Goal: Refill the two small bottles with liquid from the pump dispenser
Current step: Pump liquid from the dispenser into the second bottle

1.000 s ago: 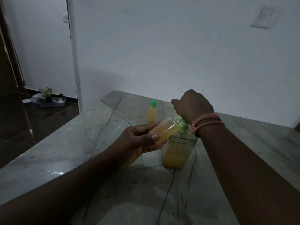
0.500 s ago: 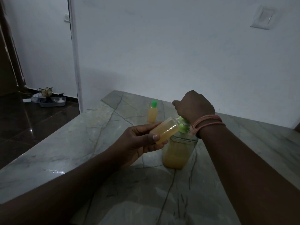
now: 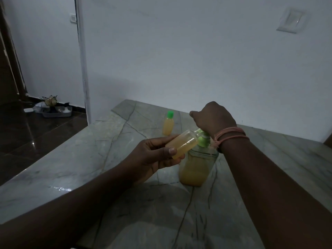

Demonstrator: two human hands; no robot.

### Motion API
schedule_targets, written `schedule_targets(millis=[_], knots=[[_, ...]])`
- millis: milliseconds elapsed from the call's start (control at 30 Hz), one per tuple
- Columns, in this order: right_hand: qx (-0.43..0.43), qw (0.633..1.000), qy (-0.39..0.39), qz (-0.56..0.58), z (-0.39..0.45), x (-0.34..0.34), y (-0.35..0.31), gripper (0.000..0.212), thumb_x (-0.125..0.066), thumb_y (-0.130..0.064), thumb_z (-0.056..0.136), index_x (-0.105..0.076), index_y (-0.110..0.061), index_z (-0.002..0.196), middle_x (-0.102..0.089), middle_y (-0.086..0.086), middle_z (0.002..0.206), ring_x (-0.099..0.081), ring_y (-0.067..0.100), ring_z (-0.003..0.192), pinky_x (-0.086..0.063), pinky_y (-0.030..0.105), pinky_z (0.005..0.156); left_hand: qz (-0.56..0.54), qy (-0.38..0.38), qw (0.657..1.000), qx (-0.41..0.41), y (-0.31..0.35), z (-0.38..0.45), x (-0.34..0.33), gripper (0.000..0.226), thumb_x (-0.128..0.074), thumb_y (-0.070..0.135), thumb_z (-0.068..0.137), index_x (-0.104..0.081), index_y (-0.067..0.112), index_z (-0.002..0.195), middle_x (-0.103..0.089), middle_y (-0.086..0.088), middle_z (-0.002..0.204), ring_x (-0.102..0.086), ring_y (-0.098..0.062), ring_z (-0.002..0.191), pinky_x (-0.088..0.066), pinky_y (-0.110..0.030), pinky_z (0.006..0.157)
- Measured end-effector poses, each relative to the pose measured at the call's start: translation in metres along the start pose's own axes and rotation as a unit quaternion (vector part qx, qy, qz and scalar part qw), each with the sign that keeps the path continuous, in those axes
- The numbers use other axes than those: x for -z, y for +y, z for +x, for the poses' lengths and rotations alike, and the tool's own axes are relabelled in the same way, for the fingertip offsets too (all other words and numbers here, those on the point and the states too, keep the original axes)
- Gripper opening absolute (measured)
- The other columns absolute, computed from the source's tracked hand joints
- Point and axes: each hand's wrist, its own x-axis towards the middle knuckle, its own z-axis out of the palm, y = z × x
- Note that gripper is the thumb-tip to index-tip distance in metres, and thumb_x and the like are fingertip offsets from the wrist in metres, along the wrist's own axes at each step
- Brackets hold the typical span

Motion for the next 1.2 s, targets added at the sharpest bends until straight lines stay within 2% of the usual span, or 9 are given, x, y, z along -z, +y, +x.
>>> schedule_targets(millis=[133,300,400,533,733,833,967,1200], knots=[[-0.002,1.0,0.008,-0.01,-0.002,0.0,0.0,0.034,-0.056,-0.045,0.081,-0.045,-0.017,0.065,-0.051,0.002,0.067,-0.052,0.025,0.065,-0.035,0.027,0.057,-0.005,0.01,1.0,0.001,0.0,-0.001,-0.001,0.042,-0.076,0.021,0.083,-0.072,0.026,0.124,-0.07,-0.013,0.122,-0.069,-0.032,0.109,-0.057,-0.029,0.084],[0.028,0.998,0.021,-0.045,-0.001,0.006,-0.006,0.043,-0.052,-0.055,0.083,-0.04,-0.019,0.062,-0.049,0.003,0.07,-0.051,0.027,0.07,-0.038,0.031,0.063,-0.006,0.017,1.0,0.003,0.001,-0.002,-0.004,0.044,-0.078,0.022,0.08,-0.073,0.025,0.123,-0.07,-0.015,0.122,-0.069,-0.033,0.11,-0.058,-0.03,0.084],[0.031,0.999,0.035,-0.023,0.001,0.001,-0.004,0.045,-0.049,-0.06,0.083,-0.044,-0.019,0.066,-0.058,0.006,0.079,-0.057,0.031,0.077,-0.041,0.032,0.067,-0.007,0.014,1.0,0.003,0.001,-0.001,-0.003,0.054,-0.087,0.032,0.074,-0.071,0.023,0.125,-0.069,-0.016,0.123,-0.068,-0.034,0.111,-0.058,-0.03,0.084],[-0.001,1.0,0.007,0.01,0.001,-0.002,0.001,0.045,-0.055,-0.06,0.082,-0.049,-0.016,0.075,-0.063,0.01,0.09,-0.061,0.032,0.086,-0.043,0.033,0.069,-0.005,0.009,1.0,0.009,0.0,0.0,-0.002,0.058,-0.088,0.035,0.072,-0.07,0.023,0.126,-0.069,-0.014,0.123,-0.069,-0.033,0.11,-0.058,-0.03,0.084],[0.021,0.999,-0.022,-0.033,0.0,0.007,-0.006,0.044,-0.055,-0.057,0.082,-0.044,-0.019,0.065,-0.059,0.008,0.082,-0.058,0.03,0.079,-0.042,0.032,0.068,0.0,0.014,1.0,0.005,0.001,-0.002,-0.005,0.042,-0.077,0.021,0.082,-0.072,0.026,0.123,-0.07,-0.013,0.123,-0.069,-0.031,0.111,-0.057,-0.03,0.085],[0.035,0.998,-0.019,-0.042,0.003,0.008,-0.008,0.045,-0.054,-0.059,0.083,-0.041,-0.02,0.064,-0.055,0.006,0.078,-0.056,0.029,0.077,-0.04,0.032,0.066,-0.012,0.02,1.0,0.003,0.001,-0.002,-0.005,0.045,-0.082,0.023,0.079,-0.073,0.025,0.123,-0.069,-0.014,0.124,-0.069,-0.033,0.111,-0.057,-0.03,0.085],[0.013,1.0,-0.018,0.004,0.004,-0.002,0.0,0.047,-0.056,-0.059,0.081,-0.047,-0.016,0.065,-0.061,0.009,0.079,-0.061,0.031,0.081,-0.042,0.032,0.066,-0.001,0.004,1.0,0.003,0.001,0.0,-0.002,0.052,-0.086,0.031,0.076,-0.071,0.025,0.125,-0.069,-0.013,0.124,-0.069,-0.033,0.111,-0.057,-0.03,0.086],[0.02,0.999,-0.025,-0.027,0.002,0.004,-0.005,0.044,-0.056,-0.056,0.083,-0.043,-0.019,0.064,-0.052,0.004,0.069,-0.057,0.029,0.075,-0.04,0.031,0.065,-0.006,0.01,1.0,-0.002,0.0,-0.001,-0.003,0.042,-0.077,0.02,0.083,-0.072,0.025,0.124,-0.07,-0.014,0.122,-0.069,-0.032,0.11,-0.057,-0.03,0.085]])
